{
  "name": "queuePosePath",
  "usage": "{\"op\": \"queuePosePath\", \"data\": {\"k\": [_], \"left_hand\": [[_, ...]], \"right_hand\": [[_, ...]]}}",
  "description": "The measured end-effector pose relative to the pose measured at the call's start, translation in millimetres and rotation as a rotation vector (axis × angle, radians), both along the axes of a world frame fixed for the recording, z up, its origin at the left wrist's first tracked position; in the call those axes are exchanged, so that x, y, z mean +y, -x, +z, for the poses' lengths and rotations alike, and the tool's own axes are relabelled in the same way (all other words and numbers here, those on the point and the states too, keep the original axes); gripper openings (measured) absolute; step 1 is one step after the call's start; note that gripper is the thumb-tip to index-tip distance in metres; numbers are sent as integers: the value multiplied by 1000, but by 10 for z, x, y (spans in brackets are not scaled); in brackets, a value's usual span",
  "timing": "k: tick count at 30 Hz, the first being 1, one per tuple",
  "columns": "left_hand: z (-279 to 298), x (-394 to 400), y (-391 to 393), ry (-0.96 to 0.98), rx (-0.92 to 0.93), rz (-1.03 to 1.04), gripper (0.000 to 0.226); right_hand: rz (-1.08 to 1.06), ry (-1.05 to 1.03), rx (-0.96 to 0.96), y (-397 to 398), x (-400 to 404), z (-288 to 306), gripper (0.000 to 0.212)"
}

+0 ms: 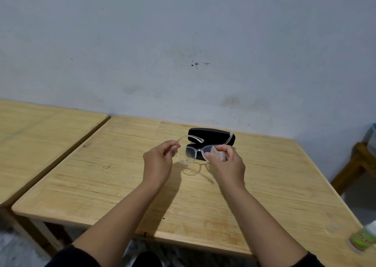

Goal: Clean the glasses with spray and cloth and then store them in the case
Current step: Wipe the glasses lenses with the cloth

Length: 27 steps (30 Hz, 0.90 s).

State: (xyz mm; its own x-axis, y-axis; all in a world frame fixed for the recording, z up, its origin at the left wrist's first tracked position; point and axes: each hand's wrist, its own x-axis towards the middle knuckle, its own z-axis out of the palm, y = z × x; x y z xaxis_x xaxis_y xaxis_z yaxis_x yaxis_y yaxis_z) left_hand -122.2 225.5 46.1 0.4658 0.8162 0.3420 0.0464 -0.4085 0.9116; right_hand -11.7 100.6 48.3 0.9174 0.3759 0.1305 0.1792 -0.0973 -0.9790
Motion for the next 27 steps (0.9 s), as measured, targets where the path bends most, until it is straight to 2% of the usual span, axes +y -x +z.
{"op": "queuePosePath", "data": {"k": [4,7,12,14,17,20,27], "left_hand": [[-11,-12,-17,-23,-7,-16,14],[-31,27,2,-47,13,-11,14],[-96,106,34,-86,73,13,19],[-111,111,30,-102,81,0,23],[-77,79,6,-120,58,-22,26],[-33,53,-25,-134,45,-41,19],[-47,59,-34,-32,19,-16,20]], "right_hand": [[-39,62,-10,-35,23,-13,9],[22,-88,160,-56,20,-49,10],[260,-350,413,-79,-42,53,14],[304,-408,450,-84,-34,60,15],[235,-327,325,-97,0,-1,15],[113,-203,182,-114,21,-62,16],[160,-168,195,-93,-30,-55,17]]}}
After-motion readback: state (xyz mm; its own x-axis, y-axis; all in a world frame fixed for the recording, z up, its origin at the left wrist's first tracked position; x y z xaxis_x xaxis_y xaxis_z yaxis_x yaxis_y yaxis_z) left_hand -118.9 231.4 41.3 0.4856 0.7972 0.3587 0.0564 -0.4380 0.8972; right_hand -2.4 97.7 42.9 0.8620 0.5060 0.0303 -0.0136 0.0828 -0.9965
